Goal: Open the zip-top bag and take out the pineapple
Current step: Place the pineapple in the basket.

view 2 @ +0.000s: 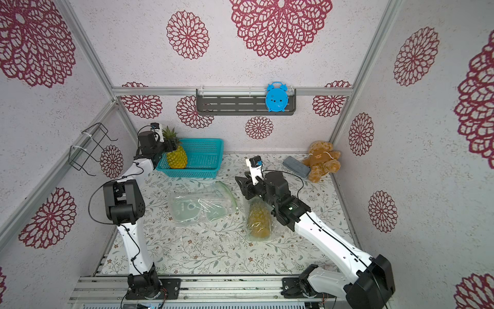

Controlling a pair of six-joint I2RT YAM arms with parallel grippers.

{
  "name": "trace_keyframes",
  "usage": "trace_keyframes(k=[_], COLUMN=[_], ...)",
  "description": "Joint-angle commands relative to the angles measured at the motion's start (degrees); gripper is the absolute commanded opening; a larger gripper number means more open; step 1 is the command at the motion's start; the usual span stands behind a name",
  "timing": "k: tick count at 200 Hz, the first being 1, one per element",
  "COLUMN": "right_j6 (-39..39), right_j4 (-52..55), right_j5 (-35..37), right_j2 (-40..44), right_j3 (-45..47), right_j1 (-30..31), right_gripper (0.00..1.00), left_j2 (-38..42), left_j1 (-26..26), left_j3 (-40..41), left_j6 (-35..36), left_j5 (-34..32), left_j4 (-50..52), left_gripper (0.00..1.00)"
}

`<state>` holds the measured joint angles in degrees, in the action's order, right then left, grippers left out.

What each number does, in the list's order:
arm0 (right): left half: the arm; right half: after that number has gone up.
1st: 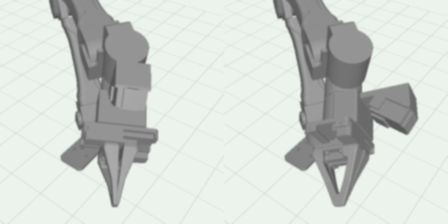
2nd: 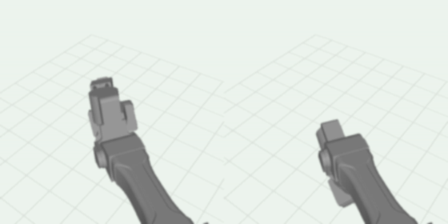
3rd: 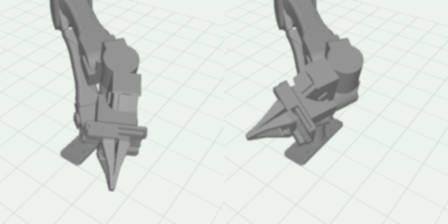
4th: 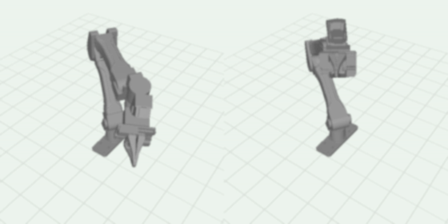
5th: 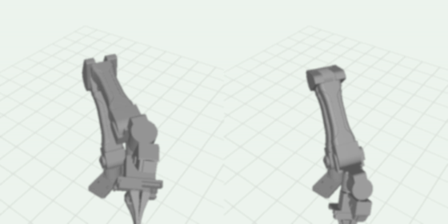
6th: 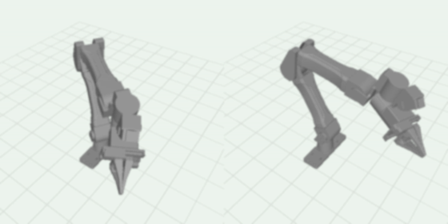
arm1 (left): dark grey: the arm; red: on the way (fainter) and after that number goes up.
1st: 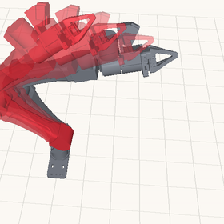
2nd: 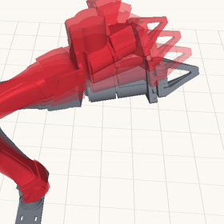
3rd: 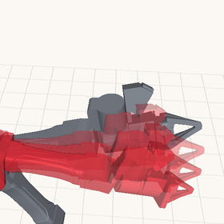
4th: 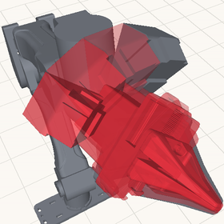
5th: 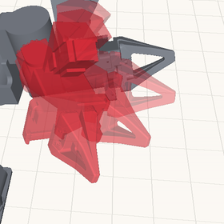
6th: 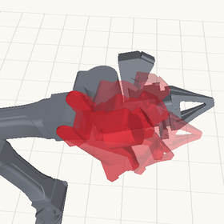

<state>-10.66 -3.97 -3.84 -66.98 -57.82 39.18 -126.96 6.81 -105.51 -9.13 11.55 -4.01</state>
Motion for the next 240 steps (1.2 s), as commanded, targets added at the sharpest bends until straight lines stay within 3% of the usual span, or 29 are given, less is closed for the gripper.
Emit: trace_keyframes(k=[1, 13, 97, 134, 184, 240], right_j6=[-0.92, -0.71, 1.87, 1.12, -0.76, -4.98], right_j4=[-1.56, -1.61, 0.65, 2.77, 6.34, 13.12], right_j5=[0.64, 1.29, 11.99, 16.58, 17.48, 13.56], right_j2=[1.32, 1.67, 4.74, 5.56, 5.28, -1.26], right_j3=[-0.01, 0.38, 3.71, 5.76, 6.93, 3.18], right_j1=[0.11, 0.11, -0.65, -2.81, -7.25, -8.86], right_gripper=[0.50, 0.51, 0.53, 0.54, 0.56, 0.57], left_j2=[5.74, 8.06, 30.57, 41.08, 53.12, 60.46], left_j1=[0.40, 0.48, 0.75, 0.72, -1.00, -8.67], left_j3=[1.83, 3.50, 19.55, 27.29, 40.56, 48.44], left_j6=[0.38, -0.02, -6.36, -11.01, -19.65, -24.31], left_j5=[-0.87, -2.81, -5.37, -1.00, 5.43, 3.58], left_j4=[-2.61, -2.08, 9.72, 17.52, 22.85, 25.01], left_gripper=[0.96, 1.00, 0.97, 0.97, 0.97, 0.97])
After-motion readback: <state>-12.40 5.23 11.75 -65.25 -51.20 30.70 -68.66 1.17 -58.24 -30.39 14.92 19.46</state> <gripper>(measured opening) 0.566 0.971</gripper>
